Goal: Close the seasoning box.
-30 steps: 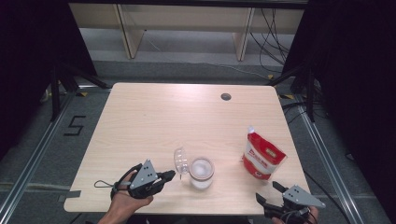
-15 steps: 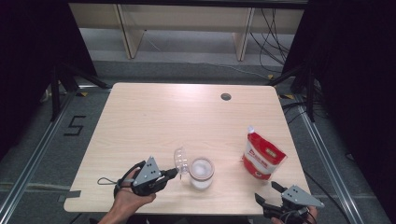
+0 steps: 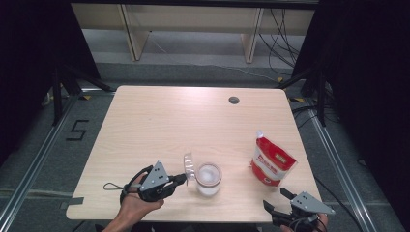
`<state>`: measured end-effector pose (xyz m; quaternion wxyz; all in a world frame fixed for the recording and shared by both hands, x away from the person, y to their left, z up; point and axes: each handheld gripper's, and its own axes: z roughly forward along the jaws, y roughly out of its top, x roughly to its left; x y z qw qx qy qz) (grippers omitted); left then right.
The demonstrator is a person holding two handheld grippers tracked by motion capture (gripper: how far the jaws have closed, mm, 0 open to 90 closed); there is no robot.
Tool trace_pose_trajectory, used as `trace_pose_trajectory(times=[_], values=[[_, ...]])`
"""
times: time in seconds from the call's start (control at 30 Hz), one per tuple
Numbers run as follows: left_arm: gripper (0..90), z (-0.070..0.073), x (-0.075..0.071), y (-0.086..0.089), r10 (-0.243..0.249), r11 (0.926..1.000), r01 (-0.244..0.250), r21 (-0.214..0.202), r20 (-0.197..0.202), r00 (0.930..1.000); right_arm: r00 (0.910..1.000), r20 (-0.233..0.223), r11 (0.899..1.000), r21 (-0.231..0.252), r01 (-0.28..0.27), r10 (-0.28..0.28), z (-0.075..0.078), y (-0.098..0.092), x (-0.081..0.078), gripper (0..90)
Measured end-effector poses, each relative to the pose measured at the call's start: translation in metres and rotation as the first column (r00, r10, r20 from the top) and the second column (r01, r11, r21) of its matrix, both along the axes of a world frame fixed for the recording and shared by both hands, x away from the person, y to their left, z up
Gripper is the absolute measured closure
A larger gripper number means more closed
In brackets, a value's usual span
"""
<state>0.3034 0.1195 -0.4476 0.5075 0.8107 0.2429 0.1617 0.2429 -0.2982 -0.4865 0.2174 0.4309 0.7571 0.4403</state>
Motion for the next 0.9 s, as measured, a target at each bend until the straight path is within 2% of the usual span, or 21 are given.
trace_pose_trajectory(times=[0.13,0.17,0.27,0.37,0.4,0.47,0.53,0.57,0.6,0.63,0.7,0.77,0.8,0.9], values=[[88.5,0.0006,0.0001,-0.0011,-0.005,1.0000,0.005,0.005,0.002,1.0000,1.0000,0.000,1.000,-0.002,0.006,-0.006,0.0002,0.0001,-0.0002,25.0],[88.4,0.0004,-0.0007,-0.0021,0.002,1.0000,-0.002,-0.006,-0.010,0.9999,1.0000,0.008,1.000,-0.006,0.005,-0.005,0.0002,-0.0002,0.0001,25.0],[88.3,0.0014,0.0001,-0.0024,-0.004,1.0000,0.004,0.005,0.001,1.0000,1.0000,-0.004,1.000,0.002,0.006,-0.006,0.0001,0.0006,-0.0004,25.0],[88.0,0.0020,0.0005,-0.0036,-0.014,0.9999,0.014,0.003,0.003,0.9999,1.0000,0.006,1.000,-0.008,0.005,-0.005,0.0001,0.0001,0.0001,25.0],[87.9,0.0016,-0.0006,-0.0048,-0.005,1.0000,0.005,-0.008,-0.007,1.0000,1.0000,0.004,1.000,-0.006,0.006,-0.006,0.0000,0.0004,0.0000,25.0],[87.7,0.0019,-0.0004,-0.0053,-0.011,0.9999,0.011,-0.004,0.000,0.9999,1.0000,-0.002,1.000,-0.015,-0.001,0.001,0.0004,-0.0001,0.0001,25.0],[87.3,0.0022,-0.0010,-0.0061,-0.018,0.9998,0.018,-0.001,0.002,0.9998,0.9999,-0.012,1.000,-0.003,0.011,-0.011,0.0006,0.0012,-0.0012,25.0],[87.1,0.0023,-0.0016,-0.0065,-0.015,0.9999,0.015,-0.003,-0.002,0.9999,1.0000,0.003,1.000,-0.007,-0.003,0.003,0.0005,0.0002,0.0001,25.0],[86.9,0.0025,-0.0015,-0.0070,-0.022,0.9997,0.022,-0.004,0.004,0.9997,1.0000,-0.005,1.000,0.000,0.008,-0.008,0.0006,0.0015,-0.0011,25.0],[86.7,0.0027,-0.0016,-0.0071,-0.024,0.9997,0.024,-0.001,0.005,0.9997,1.0000,0.009,1.000,-0.015,-0.002,0.002,0.0006,0.0005,0.0000,24.9],[86.4,0.0028,-0.0020,-0.0067,-0.027,0.9996,0.027,-0.003,0.003,0.9996,1.0000,-0.005,1.000,-0.008,0.001,-0.001,0.0007,0.0013,-0.0010,25.0],[84.7,0.0025,-0.0021,-0.0056,-0.029,0.9996,0.029,0.001,0.000,0.9996,1.0000,0.005,1.000,-0.012,-0.006,0.006,0.0004,0.0009,0.0000,25.0],[83.0,0.0023,-0.0024,-0.0050,-0.030,0.9996,0.030,-0.002,-0.007,0.9995,1.0000,-0.003,1.000,-0.006,-0.002,0.002,0.0005,0.0013,-0.0006,25.0],[75.8,0.0003,-0.0027,-0.0028,-0.030,0.9989,0.028,-0.036,-0.048,0.9984,0.9999,0.011,1.000,-0.015,-0.003,0.004,0.0006,0.0007,-0.0001,25.0]])
